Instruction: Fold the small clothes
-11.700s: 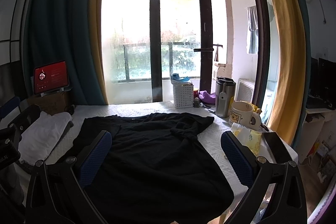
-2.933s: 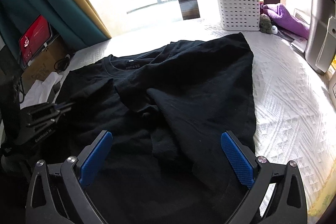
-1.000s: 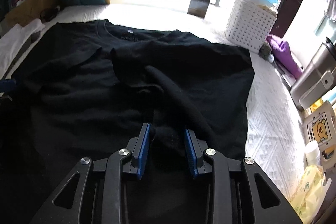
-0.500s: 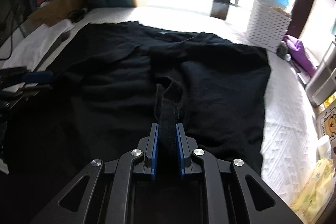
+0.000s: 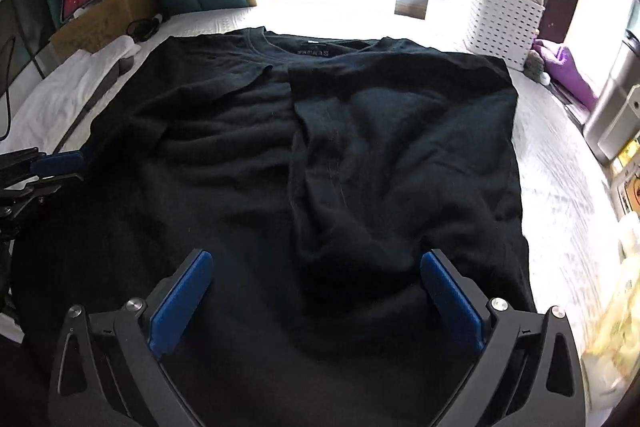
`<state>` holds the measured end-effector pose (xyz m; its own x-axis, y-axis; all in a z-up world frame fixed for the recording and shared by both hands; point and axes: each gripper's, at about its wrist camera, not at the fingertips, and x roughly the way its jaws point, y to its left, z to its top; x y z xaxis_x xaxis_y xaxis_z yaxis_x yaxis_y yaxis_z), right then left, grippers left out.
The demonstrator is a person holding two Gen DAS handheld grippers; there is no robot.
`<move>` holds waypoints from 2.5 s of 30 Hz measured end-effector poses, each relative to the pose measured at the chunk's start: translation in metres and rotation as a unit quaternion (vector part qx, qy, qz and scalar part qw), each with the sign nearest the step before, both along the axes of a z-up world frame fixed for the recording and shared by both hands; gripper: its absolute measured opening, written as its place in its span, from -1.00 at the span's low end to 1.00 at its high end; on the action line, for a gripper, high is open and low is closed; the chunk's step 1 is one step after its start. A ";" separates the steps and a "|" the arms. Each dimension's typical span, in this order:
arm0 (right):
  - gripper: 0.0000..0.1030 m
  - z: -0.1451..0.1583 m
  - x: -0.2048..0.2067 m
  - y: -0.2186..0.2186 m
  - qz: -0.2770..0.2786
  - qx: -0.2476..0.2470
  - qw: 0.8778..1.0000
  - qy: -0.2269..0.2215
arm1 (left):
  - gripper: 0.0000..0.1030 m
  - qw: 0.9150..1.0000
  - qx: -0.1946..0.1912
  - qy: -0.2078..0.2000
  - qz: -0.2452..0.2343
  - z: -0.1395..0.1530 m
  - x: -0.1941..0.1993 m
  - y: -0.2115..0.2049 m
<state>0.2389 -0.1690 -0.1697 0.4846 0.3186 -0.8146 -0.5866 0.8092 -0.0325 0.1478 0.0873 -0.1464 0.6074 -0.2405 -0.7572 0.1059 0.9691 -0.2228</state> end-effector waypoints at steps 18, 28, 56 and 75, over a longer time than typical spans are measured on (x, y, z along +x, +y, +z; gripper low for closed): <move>1.00 0.021 -0.066 -0.120 -0.119 0.044 0.991 -0.052 | 0.08 0.998 0.012 -0.009 0.061 -0.010 -0.093 0.014; 1.00 0.023 -0.116 -0.164 -0.152 0.051 0.984 -0.074 | 0.26 0.991 0.062 -0.039 0.108 -0.010 -0.139 0.020; 1.00 -0.019 -0.160 -0.227 -0.139 0.117 0.982 -0.053 | 0.27 0.992 0.103 -0.023 0.068 -0.031 -0.166 -0.009; -0.87 -0.070 -0.158 -0.200 -0.039 0.221 0.974 0.038 | -0.48 0.992 0.103 -0.050 0.046 -0.027 -0.168 -0.020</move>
<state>0.0810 -0.3690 -0.2398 0.4657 0.6107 -0.6404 -0.5099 0.7767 0.3698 -0.0202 0.0675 -0.1734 0.6941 -0.0267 -0.7194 0.0272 0.9996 -0.0109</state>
